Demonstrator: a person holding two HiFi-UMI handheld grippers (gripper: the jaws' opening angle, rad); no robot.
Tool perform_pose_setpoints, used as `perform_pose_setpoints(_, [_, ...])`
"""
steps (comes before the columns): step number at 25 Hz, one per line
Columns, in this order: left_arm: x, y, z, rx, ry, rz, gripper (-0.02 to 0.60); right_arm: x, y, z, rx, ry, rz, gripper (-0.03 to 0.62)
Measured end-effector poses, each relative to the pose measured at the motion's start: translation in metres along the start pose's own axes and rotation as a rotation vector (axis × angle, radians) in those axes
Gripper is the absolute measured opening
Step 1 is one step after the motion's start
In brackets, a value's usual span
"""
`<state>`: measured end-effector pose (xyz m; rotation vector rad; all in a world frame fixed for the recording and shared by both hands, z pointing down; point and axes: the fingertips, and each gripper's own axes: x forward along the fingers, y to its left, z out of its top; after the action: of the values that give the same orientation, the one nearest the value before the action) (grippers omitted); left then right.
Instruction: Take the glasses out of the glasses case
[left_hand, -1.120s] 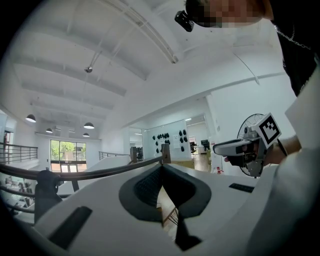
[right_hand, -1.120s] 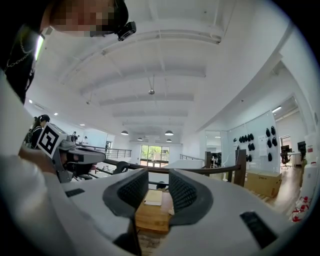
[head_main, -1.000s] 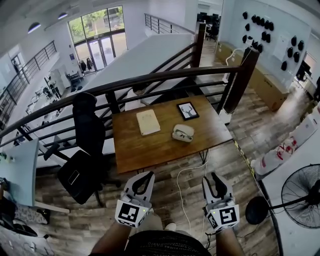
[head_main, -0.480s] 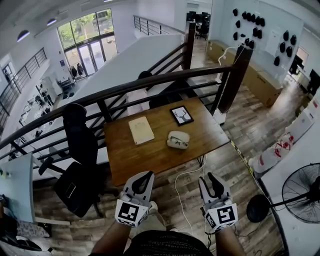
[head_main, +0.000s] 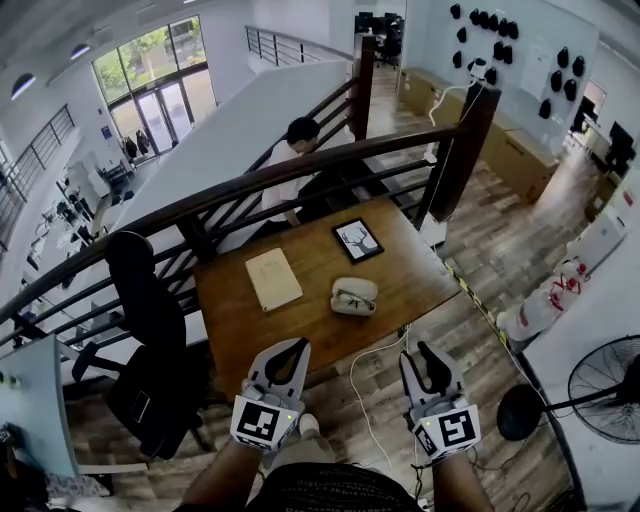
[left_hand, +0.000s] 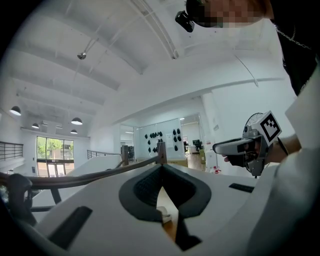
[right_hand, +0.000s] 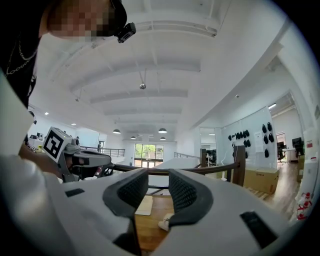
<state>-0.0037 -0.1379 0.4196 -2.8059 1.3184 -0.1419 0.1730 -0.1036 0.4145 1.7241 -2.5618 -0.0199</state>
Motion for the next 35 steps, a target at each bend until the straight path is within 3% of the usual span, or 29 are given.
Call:
perform_pose_setpoints(24, [0.057, 0.144, -0.012, -0.019, -0.004, -0.043, 0.026, 0.142, 0.011, 0.017, -0.029, 0.019, -0.054, 0.133])
perform_pose_setpoints(35, [0.081, 0.139, -0.018, -0.046, 0.002, -0.097, 0.026, 0.142, -0.008, 0.0, -0.008, 0.074, -0.1, 0.133])
